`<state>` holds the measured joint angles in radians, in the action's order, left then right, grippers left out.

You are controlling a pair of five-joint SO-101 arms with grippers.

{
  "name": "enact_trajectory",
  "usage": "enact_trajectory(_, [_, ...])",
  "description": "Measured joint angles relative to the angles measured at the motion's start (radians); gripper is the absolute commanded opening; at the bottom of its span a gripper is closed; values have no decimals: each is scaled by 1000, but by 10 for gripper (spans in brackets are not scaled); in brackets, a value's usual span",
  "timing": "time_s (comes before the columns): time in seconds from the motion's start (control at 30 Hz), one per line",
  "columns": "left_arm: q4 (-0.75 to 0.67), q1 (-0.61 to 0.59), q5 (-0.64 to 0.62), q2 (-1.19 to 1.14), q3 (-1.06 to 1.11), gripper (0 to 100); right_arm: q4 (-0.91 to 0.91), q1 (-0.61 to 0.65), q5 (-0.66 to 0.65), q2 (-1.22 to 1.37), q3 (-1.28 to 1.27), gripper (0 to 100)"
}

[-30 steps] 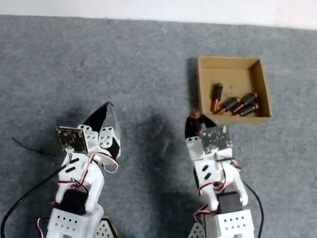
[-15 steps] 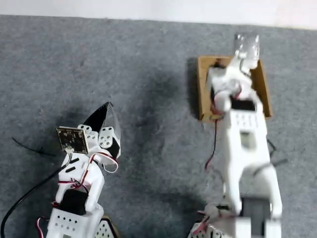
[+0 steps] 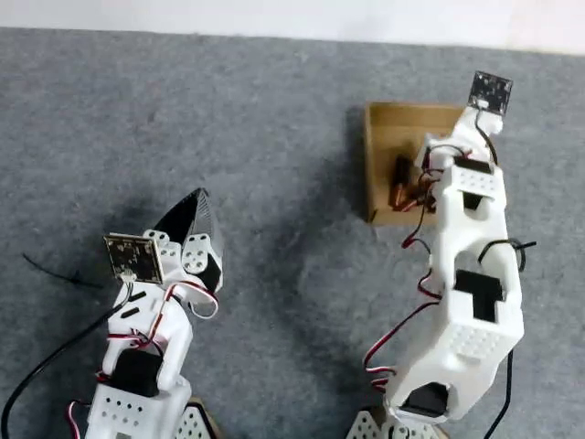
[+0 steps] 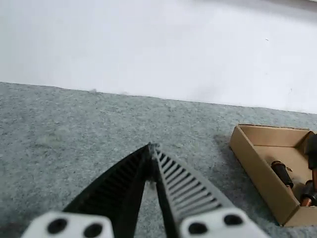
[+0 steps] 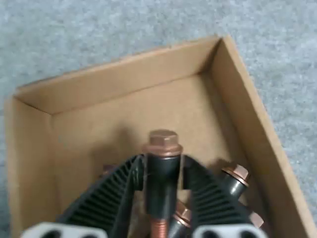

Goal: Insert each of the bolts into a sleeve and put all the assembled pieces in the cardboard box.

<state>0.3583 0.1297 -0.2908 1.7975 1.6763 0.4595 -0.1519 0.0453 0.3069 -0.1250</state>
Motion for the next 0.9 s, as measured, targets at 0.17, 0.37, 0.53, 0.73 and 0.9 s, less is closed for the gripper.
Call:
enact_trajectory(0.17, [0,0,0,0,0,11,64,-3,0,-2,17,273])
enact_trajectory(0.37, [0,0,0,0,0,11,101,26,0,-121,15,273])
enact_trajectory(0.53, [0,0,0,0,0,11,175,110,0,-333,-104,273])
enact_trajectory(0.73, [0,0,0,0,0,11,181,212,0,-663,-382,273])
enact_trajectory(0.9, [0,0,0,0,0,11,153,252,0,-919,-644,273])
